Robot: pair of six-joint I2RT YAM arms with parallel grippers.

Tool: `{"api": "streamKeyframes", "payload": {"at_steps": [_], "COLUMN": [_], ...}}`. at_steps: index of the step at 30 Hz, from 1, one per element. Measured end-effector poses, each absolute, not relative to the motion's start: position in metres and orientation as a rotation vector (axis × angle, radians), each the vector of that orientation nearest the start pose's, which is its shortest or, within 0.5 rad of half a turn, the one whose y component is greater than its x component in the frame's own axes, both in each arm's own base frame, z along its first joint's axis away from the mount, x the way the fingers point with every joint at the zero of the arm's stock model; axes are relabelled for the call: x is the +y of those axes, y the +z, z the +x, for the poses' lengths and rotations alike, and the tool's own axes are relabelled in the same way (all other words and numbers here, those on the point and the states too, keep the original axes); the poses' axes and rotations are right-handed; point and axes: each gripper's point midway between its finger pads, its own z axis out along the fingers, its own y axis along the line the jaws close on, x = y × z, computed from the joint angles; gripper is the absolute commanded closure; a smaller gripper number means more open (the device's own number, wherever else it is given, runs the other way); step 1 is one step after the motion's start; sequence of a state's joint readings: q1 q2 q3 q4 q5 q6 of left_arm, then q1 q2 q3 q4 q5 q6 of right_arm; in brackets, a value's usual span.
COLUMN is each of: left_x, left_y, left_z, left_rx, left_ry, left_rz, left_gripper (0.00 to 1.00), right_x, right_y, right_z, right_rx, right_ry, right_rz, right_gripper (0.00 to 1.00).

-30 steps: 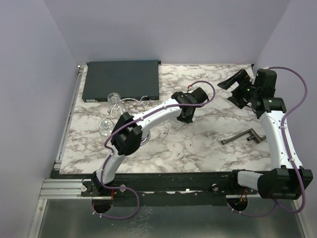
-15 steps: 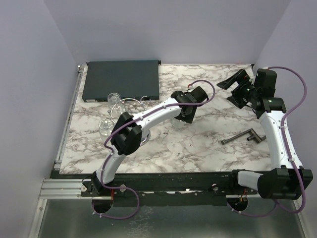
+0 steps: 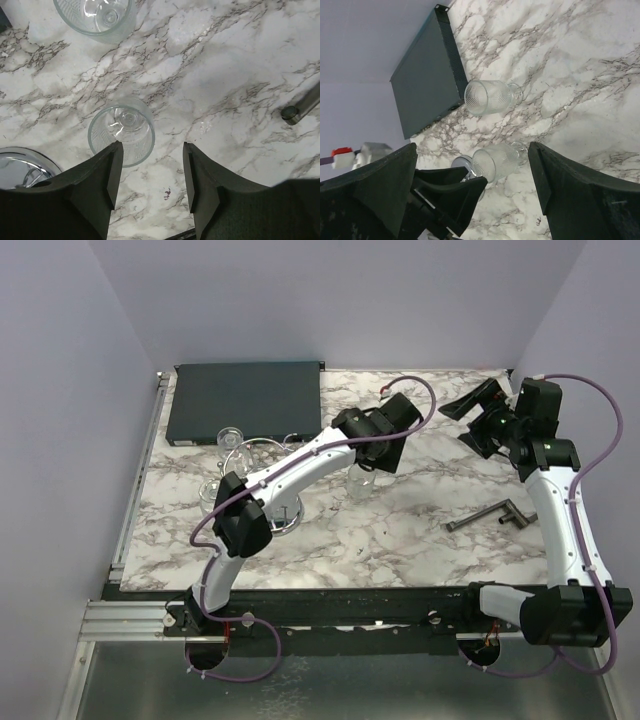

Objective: Take the wine glass off the wine glass rack

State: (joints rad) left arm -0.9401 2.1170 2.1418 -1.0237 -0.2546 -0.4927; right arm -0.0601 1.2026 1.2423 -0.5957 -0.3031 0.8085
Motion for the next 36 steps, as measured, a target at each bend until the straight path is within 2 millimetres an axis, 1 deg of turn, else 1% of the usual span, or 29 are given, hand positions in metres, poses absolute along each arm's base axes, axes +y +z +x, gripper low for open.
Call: {"api": "streamKeyframes", "payload": {"at_steps": [1, 2, 4, 5, 9, 12, 13, 14, 15, 18, 20, 21, 22, 23, 25, 27, 29, 31, 33, 36], "left_x": [-0.392, -0.392, -0.392, -0.391, -0.386, -0.375, -0.369, -0.364, -0.355, -0.327, -0.309, -0.291, -0.28, -0.264, -0.234, -0.207, -0.174, -0.142, -0.113, -0.084], "left_y": [0.186, 0.191, 0.213, 0.221, 0.273, 0.312, 0.325, 0.332, 0.345, 0.378, 0.394, 0.406, 0.412, 0.419, 0.432, 0.438, 0.441, 0.435, 0.424, 0.408], "left_z": [0.317, 0.316, 0.314, 0.314, 0.311, 0.306, 0.304, 0.302, 0.298, 0.289, 0.281, 0.274, 0.27, 0.264, 0.253, 0.245, 0.24, 0.24, 0.244, 0.252], "left_rx": [2.48, 2.472, 2.438, 2.425, 2.335, 2.266, 2.244, 2.231, 2.21, 2.15, 2.12, 2.097, 2.086, 2.071, 2.036, 2.015, 1.993, 1.985, 1.994, 2.008], "left_ry": [-0.261, -0.27, -0.306, -0.319, -0.405, -0.449, -0.46, -0.466, -0.468, -0.469, -0.471, -0.467, -0.463, -0.456, -0.444, -0.429, -0.396, -0.335, -0.256, -0.154], "left_rz": [0.465, 0.463, 0.452, 0.446, 0.408, 0.371, 0.355, 0.345, 0.324, 0.248, 0.206, 0.163, 0.137, 0.101, 0.025, -0.038, -0.124, -0.206, -0.279, -0.361], "left_gripper": [0.43, 0.42, 0.41, 0.41, 0.4, 0.41, 0.41, 0.41, 0.41, 0.4, 0.4, 0.4, 0.4, 0.4, 0.4, 0.38, 0.37, 0.34, 0.33, 0.32], "right_x": [0.061, 0.061, 0.064, 0.065, 0.075, 0.09, 0.099, 0.108, 0.121, 0.166, 0.194, 0.207, 0.22, 0.231, 0.258, 0.285, 0.311, 0.335, 0.355, 0.375], "right_y": [0.283, 0.284, 0.285, 0.286, 0.291, 0.295, 0.298, 0.3, 0.302, 0.308, 0.31, 0.311, 0.312, 0.311, 0.307, 0.298, 0.29, 0.282, 0.277, 0.272], "right_z": [0.354, 0.354, 0.353, 0.353, 0.35, 0.343, 0.34, 0.338, 0.334, 0.317, 0.305, 0.3, 0.294, 0.29, 0.281, 0.272, 0.264, 0.257, 0.252, 0.248], "right_rx": [2.06, 2.058, 2.061, 2.062, 2.058, 2.06, 2.063, 2.069, 2.078, 2.113, 2.134, 2.143, 2.152, 2.161, 2.187, 2.229, 2.269, 2.305, 2.328, 2.345], "right_ry": [0.76, 0.765, 0.781, 0.79, 0.852, 0.901, 0.922, 0.943, 0.969, 1.067, 1.13, 1.161, 1.191, 1.213, 1.256, 1.288, 1.314, 1.333, 1.345, 1.363], "right_rz": [0.749, 0.746, 0.738, 0.732, 0.695, 0.66, 0.633, 0.606, 0.57, 0.449, 0.376, 0.343, 0.309, 0.283, 0.222, 0.164, 0.108, 0.058, 0.016, -0.024], "right_gripper": [0.0, 0.0, 0.0, 0.0, 0.01, 0.01, 0.01, 0.02, 0.02, 0.04, 0.05, 0.06, 0.08, 0.08, 0.1, 0.12, 0.13, 0.16, 0.2, 0.26]}}
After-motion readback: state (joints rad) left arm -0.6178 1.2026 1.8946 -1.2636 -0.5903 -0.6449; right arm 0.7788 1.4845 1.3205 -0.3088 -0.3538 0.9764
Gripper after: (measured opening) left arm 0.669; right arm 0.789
